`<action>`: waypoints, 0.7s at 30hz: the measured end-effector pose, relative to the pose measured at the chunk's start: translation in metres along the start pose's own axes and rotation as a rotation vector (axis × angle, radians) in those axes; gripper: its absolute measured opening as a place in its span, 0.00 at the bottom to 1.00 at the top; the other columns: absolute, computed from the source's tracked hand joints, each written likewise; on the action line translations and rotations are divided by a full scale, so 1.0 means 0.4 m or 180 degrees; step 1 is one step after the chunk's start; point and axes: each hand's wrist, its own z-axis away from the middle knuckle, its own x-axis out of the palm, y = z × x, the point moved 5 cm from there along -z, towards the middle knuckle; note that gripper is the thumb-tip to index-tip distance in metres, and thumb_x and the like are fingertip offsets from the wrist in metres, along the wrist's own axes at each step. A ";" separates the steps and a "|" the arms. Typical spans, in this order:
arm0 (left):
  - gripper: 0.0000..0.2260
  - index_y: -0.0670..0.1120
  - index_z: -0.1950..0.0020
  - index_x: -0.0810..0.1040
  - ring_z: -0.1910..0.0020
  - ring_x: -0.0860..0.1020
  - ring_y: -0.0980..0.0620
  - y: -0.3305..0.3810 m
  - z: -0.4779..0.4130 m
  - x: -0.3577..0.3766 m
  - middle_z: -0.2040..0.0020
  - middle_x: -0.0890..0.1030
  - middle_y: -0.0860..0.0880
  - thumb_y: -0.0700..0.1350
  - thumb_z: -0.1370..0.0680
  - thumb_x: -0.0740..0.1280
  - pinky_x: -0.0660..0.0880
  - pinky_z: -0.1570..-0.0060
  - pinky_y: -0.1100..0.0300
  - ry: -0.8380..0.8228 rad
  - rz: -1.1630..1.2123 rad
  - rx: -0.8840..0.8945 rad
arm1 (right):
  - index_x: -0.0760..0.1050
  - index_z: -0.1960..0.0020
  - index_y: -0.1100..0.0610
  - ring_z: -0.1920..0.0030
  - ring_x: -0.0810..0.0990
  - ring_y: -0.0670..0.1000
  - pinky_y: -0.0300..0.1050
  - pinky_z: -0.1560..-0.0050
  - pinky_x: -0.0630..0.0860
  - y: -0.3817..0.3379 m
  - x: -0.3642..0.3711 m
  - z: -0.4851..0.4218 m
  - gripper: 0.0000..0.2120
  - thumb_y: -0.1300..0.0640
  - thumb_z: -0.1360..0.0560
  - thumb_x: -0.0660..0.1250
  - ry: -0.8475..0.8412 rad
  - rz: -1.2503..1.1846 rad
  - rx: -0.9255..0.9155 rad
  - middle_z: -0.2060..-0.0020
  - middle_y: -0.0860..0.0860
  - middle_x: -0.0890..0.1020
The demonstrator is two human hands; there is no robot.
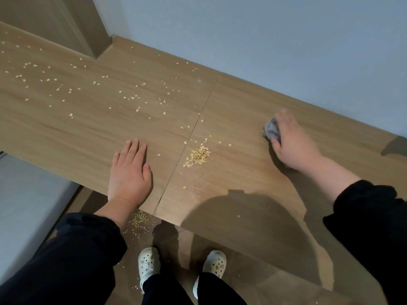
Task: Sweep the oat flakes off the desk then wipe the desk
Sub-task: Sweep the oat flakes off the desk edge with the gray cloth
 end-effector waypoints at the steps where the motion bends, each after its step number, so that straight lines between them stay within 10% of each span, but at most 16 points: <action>1: 0.24 0.43 0.23 0.60 0.22 0.50 0.49 0.000 -0.001 0.001 0.21 0.55 0.46 0.46 0.19 0.51 0.48 0.24 0.49 -0.0010 0.0003 -0.0010 | 0.48 0.21 0.53 0.22 0.49 0.55 0.61 0.26 0.56 0.021 0.026 -0.012 0.31 0.46 0.20 0.52 -0.0311 0.0384 -0.0186 0.21 0.52 0.46; 11: 0.28 0.43 0.24 0.62 0.22 0.52 0.49 -0.003 -0.002 0.004 0.22 0.58 0.45 0.48 0.24 0.48 0.47 0.24 0.49 0.0041 0.0009 -0.0007 | 0.53 0.21 0.53 0.22 0.49 0.58 0.56 0.23 0.49 -0.081 0.084 -0.048 0.27 0.52 0.19 0.54 0.0267 -0.0046 0.0025 0.22 0.55 0.53; 16: 0.28 0.44 0.23 0.60 0.22 0.51 0.49 -0.001 0.000 0.002 0.22 0.57 0.46 0.49 0.24 0.48 0.47 0.24 0.50 0.0014 -0.0048 -0.0006 | 0.52 0.21 0.55 0.22 0.48 0.55 0.49 0.23 0.45 -0.267 0.122 -0.014 0.27 0.55 0.18 0.55 0.0146 -0.0107 -0.0948 0.22 0.53 0.52; 21: 0.25 0.44 0.23 0.60 0.22 0.51 0.49 -0.005 -0.002 0.004 0.22 0.57 0.46 0.46 0.21 0.50 0.47 0.24 0.49 -0.0008 -0.0057 -0.0003 | 0.57 0.22 0.55 0.22 0.51 0.55 0.58 0.24 0.52 -0.089 0.095 -0.015 0.26 0.60 0.20 0.58 -0.0011 -0.0363 -0.0682 0.22 0.52 0.55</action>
